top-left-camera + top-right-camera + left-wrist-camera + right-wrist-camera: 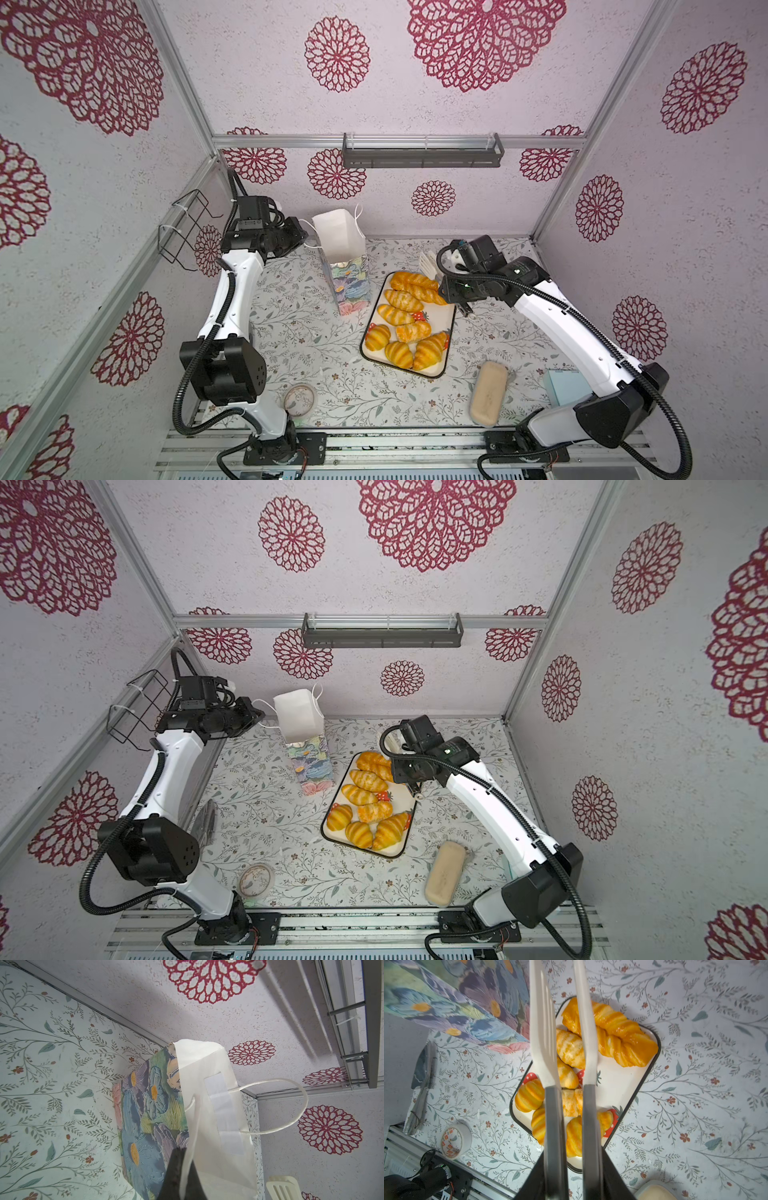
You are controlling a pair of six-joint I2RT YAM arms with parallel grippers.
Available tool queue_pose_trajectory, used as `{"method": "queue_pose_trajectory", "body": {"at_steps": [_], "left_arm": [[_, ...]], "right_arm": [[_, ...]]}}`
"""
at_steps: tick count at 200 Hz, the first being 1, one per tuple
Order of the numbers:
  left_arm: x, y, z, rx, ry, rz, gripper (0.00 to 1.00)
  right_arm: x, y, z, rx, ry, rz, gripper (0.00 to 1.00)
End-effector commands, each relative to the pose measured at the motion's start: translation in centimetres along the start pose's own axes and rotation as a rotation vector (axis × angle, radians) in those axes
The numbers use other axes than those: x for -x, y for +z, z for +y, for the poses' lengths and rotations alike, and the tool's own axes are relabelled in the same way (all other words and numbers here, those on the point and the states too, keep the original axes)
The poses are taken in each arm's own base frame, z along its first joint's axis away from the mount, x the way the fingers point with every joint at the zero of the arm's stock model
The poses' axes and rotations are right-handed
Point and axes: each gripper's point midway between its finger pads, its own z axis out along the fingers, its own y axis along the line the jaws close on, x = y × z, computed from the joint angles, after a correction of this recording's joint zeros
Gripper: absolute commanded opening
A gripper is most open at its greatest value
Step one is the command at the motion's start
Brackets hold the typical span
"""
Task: Pack bread into a paper bag
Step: Pick up the bread from the tray.
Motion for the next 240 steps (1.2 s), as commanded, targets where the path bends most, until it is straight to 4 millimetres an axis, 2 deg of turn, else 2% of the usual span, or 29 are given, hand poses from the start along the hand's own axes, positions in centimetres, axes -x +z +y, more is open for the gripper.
{"method": "queue_pose_trajectory", "body": {"at_steps": [1, 59, 107, 141, 167, 240], "left_arm": [[0.8, -1.8, -0.8, -0.014, 0.021, -0.053, 0.0], [1.2, -2.7, -0.7, 0.007, 0.029, -0.083, 0.0], [1.1, -2.4, -0.5, 0.016, 0.027, -0.077, 0.0], [1.0, -2.2, -0.3, 0.021, 0.021, -0.068, 0.0], [0.9, -1.9, -0.1, 0.023, 0.017, -0.059, 0.0], [0.8, -1.8, 0.0, 0.026, 0.016, -0.053, 0.0]], "right_arm": [[0.4, -1.0, 0.7, 0.063, 0.04, -0.061, 0.35], [-4.7, 2.1, -0.2, 0.083, 0.066, 0.088, 0.36], [-8.9, 2.9, -1.1, 0.084, 0.086, 0.194, 0.36], [-11.0, 2.9, -1.7, 0.081, 0.103, 0.237, 0.38], [-12.0, 3.1, -2.0, 0.076, 0.11, 0.254, 0.38], [-12.5, 4.2, -2.4, 0.067, 0.114, 0.263, 0.37]]}}
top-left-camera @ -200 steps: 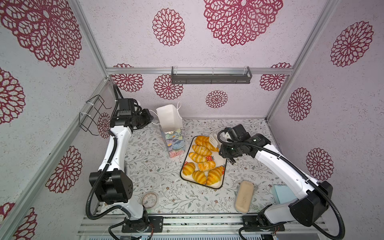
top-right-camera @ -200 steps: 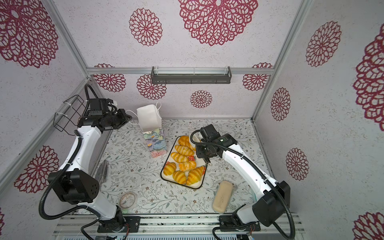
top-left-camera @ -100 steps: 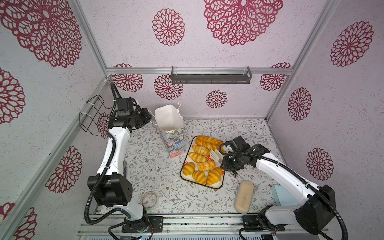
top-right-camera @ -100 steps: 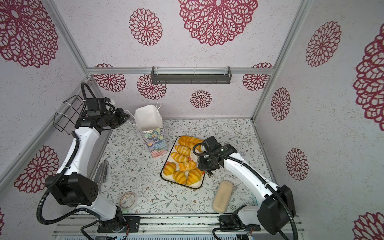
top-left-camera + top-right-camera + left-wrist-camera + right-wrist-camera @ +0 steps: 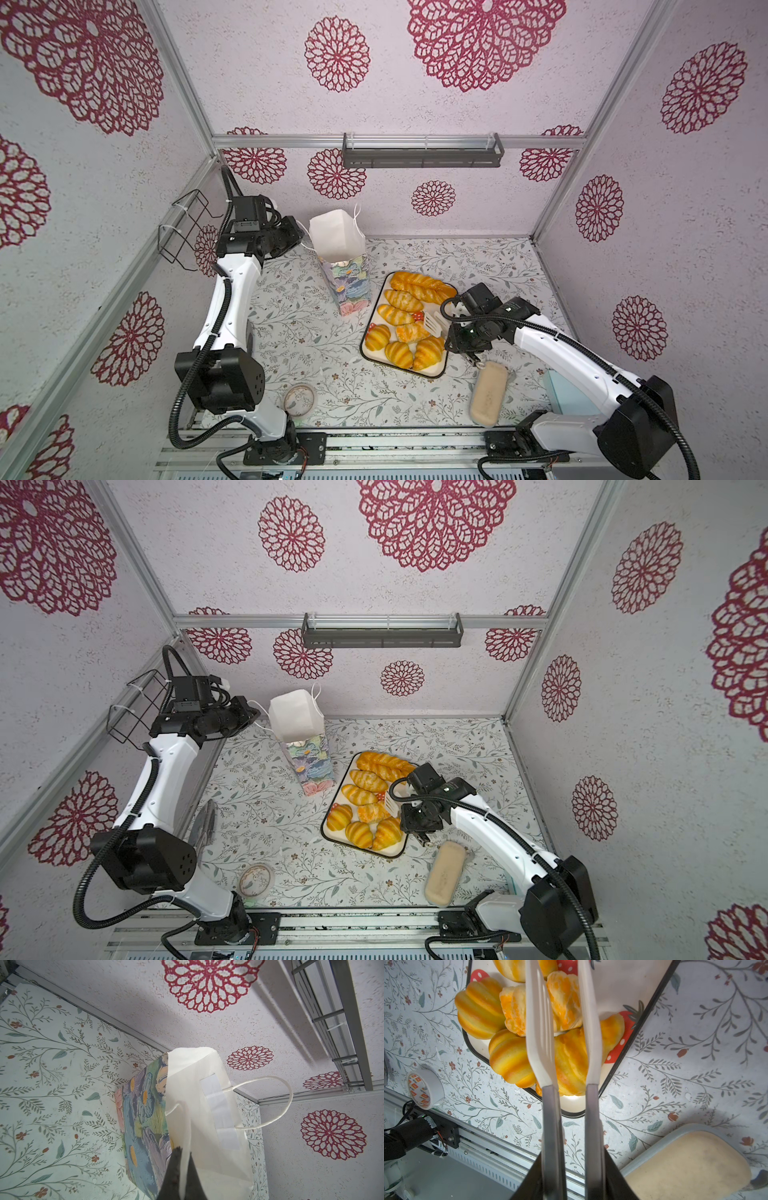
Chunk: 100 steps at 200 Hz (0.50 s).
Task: Pack bread into a paper bag
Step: Pick up the bread from the tray.
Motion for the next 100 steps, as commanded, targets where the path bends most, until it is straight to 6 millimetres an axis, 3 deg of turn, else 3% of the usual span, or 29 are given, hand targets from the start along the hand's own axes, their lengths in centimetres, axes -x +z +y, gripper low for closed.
{"method": "queue_pose_trajectory", "body": {"at_steps": [1, 100], "left_arm": [[0.3, 0.1, 0.4, 0.008, 0.001, -0.004, 0.0], [0.2, 0.5, 0.7, 0.014, -0.002, 0.003, 0.0]], "right_arm": [[0.8, -0.8, 0.7, 0.03, 0.004, -0.042, 0.37], [0.6, 0.7, -0.2, 0.004, 0.0, -0.011, 0.38]]}}
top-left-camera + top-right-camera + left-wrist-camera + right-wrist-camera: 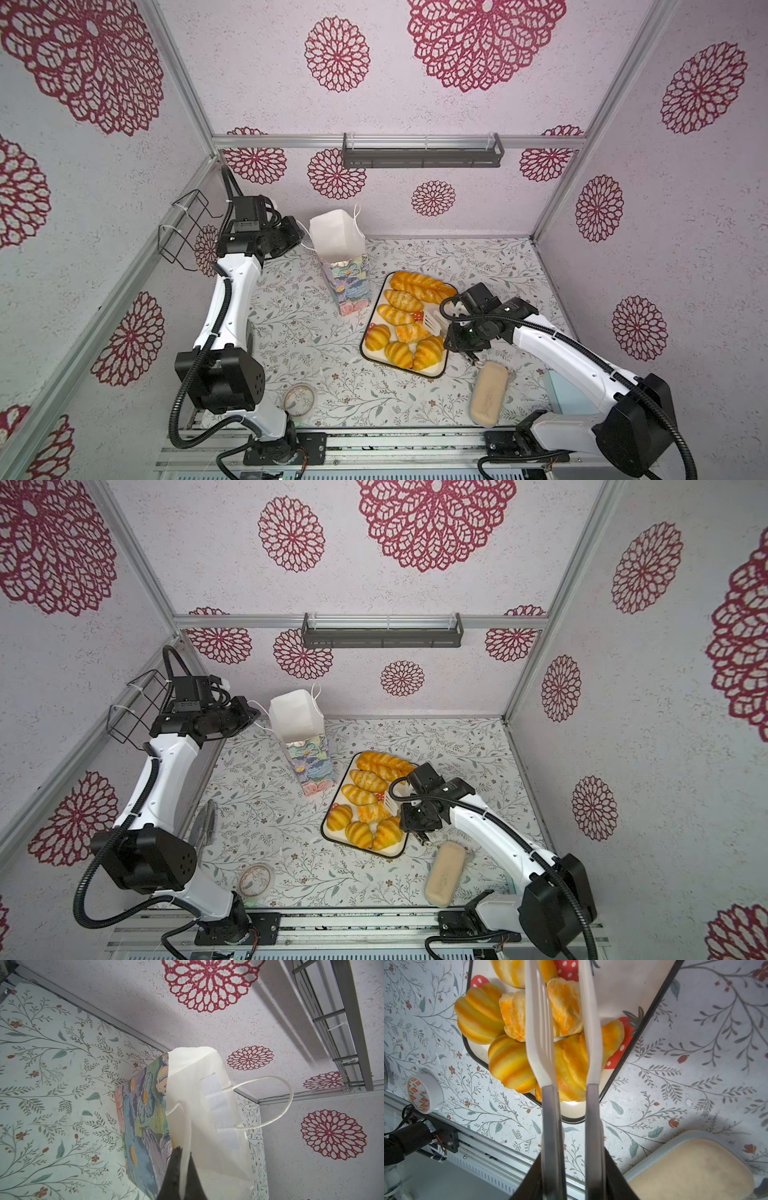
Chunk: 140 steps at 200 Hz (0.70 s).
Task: Pack bread into a paper bag
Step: Pick up the bread from the tray.
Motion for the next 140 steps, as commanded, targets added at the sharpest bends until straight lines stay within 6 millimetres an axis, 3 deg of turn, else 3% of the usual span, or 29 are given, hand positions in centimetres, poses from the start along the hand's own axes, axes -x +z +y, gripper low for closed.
{"method": "queue_pose_trajectory", "body": {"at_steps": [1, 140], "left_arm": [[0.2, 0.4, 0.7, 0.013, -0.001, 0.002, 0.0], [0.2, 0.5, 1.0, 0.016, -0.005, 0.005, 0.0]], "right_arm": [[0.2, 0.1, -0.1, 0.004, -0.003, -0.002, 0.38], [0.5, 1.4, 0.1, 0.037, -0.003, 0.007, 0.37]]}}
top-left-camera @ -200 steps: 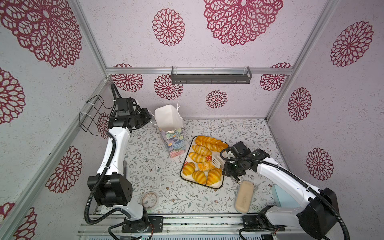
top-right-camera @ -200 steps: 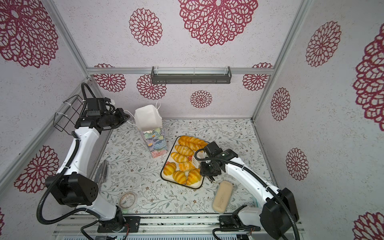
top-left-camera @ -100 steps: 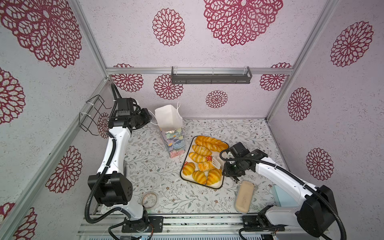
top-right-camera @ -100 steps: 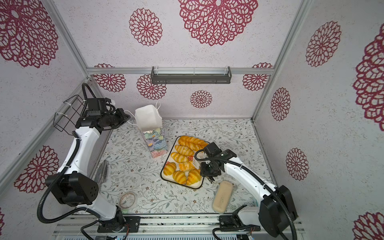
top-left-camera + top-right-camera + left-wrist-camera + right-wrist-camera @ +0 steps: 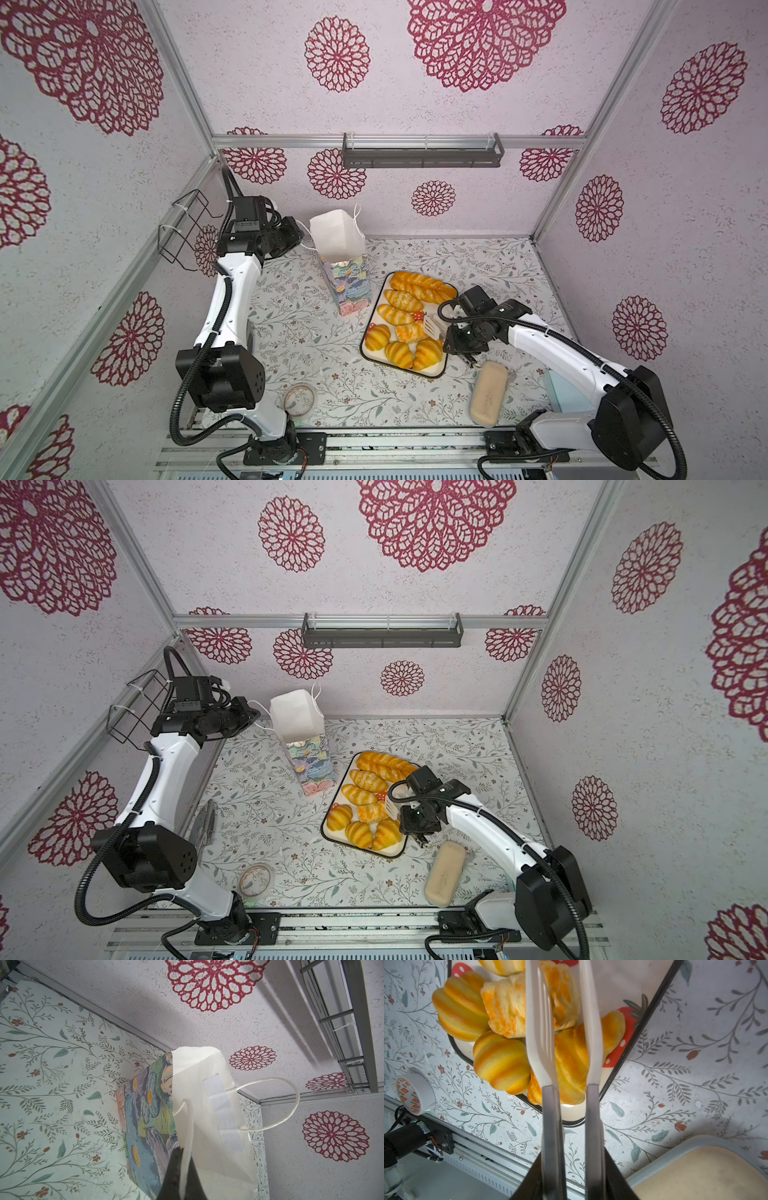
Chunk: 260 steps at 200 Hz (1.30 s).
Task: Pack bread into a paper bag
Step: Pick up the bread from the tray.
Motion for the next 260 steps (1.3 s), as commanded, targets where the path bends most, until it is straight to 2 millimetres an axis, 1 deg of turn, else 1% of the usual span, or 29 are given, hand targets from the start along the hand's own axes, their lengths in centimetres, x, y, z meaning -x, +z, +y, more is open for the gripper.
{"method": "queue_pose_trajectory", "body": {"at_steps": [1, 16, 47, 88, 123, 163, 196, 225, 260], "left_arm": [[0.2, 0.2, 0.6, 0.009, 0.0, 0.0, 0.0], [0.2, 0.3, 0.6, 0.011, -0.001, 0.001, 0.0], [0.2, 0.3, 0.6, 0.009, -0.003, 0.002, 0.0], [0.1, 0.5, 0.8, 0.01, -0.007, 0.007, 0.0], [0.1, 0.6, 0.7, 0.005, -0.009, 0.01, 0.0], [0.1, 0.6, 0.8, 0.006, -0.01, 0.01, 0.0], [0.0, 0.7, 0.8, 0.008, -0.011, 0.011, 0.0], [0.0, 0.6, 0.8, 0.006, -0.01, 0.011, 0.0], [-0.1, 0.8, 0.9, 0.009, -0.013, 0.014, 0.0]], "right_arm": [[0.9, -0.2, 0.6, 0.035, -0.017, -0.03, 0.36], [1.0, -0.3, 0.7, 0.038, -0.018, -0.037, 0.33], [1.0, -0.9, 0.5, 0.033, -0.021, -0.048, 0.21], [1.5, -2.6, 0.4, 0.023, -0.03, -0.095, 0.15], [2.4, -4.9, 0.4, 0.01, -0.034, -0.157, 0.14], [3.0, -6.8, 0.4, 0.001, -0.036, -0.202, 0.14], [3.6, -8.9, 0.7, -0.005, -0.044, -0.245, 0.14], [4.5, -10.8, 1.6, 0.011, -0.055, -0.287, 0.13], [6.2, -13.3, 2.6, 0.021, -0.059, -0.365, 0.13]]}}
